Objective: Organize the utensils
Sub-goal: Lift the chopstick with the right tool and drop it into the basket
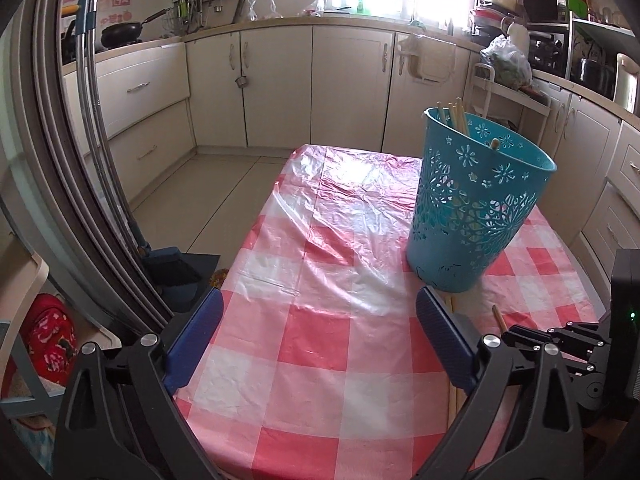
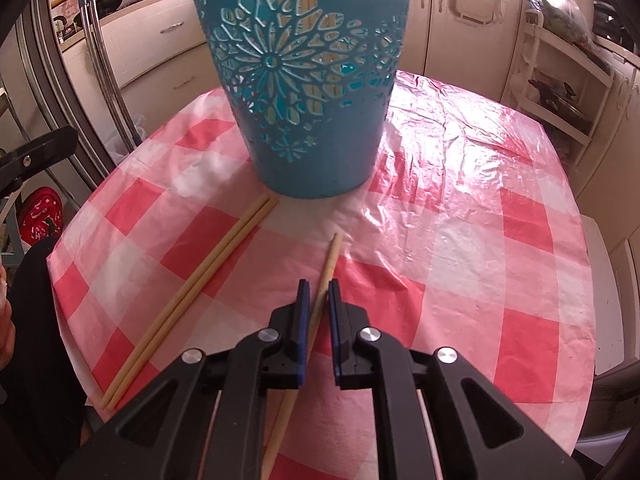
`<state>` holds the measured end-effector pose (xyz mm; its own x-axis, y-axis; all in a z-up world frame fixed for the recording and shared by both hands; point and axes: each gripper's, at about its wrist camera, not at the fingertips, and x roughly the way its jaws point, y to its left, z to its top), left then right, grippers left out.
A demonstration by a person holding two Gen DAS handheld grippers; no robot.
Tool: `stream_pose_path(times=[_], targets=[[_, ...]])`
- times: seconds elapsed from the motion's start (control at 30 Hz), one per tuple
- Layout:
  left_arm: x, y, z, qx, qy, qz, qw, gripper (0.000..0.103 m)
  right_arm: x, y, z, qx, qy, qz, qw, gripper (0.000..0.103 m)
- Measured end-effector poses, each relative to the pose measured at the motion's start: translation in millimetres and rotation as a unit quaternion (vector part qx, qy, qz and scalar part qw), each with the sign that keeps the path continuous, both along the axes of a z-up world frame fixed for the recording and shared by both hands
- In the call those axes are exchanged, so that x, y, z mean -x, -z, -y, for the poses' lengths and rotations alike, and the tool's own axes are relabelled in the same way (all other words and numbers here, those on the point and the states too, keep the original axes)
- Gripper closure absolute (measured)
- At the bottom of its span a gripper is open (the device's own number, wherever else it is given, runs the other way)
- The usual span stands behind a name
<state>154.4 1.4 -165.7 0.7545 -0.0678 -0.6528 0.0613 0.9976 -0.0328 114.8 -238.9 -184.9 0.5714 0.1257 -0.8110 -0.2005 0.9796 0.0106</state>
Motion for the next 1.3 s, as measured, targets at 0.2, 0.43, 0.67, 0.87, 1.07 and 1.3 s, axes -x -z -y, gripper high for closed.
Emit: stream_pose_path(times=[0.2,0.43,0.67,0.87,1.07,1.3], targets=[[1,4,7,-0.012,0.010,-0.008,0.9999,0.009,3,0,0,-0.004,-0.001,0.004,1.000,0.097],[0,9,11,-0.016,0.014,-0.019,0.9996,0.009,7,-14,22,-0.095,0.009,0.001,0.995,0.098],[-2,11,7,-0.012,0.009,-0.024,0.9996,0.009,20,-40,31,-0.187,-0.005,0.033,0.982,0.098],[-3,13,7,-0.012,0.011,-0.027,0.9995,0.009,29,-72,33,-0.244,-0.035,0.086,0.965,0.098],[-3,13,8,-0.014,0.011,-0.028,0.9995,0.009,30,-111,35,-0.292,-0.053,0.133,0.946,0.098],[-2,15,11,-0.015,0.014,-0.030,0.9993,0.009,11,-186,36,-0.318,-0.053,0.241,0.915,0.097]])
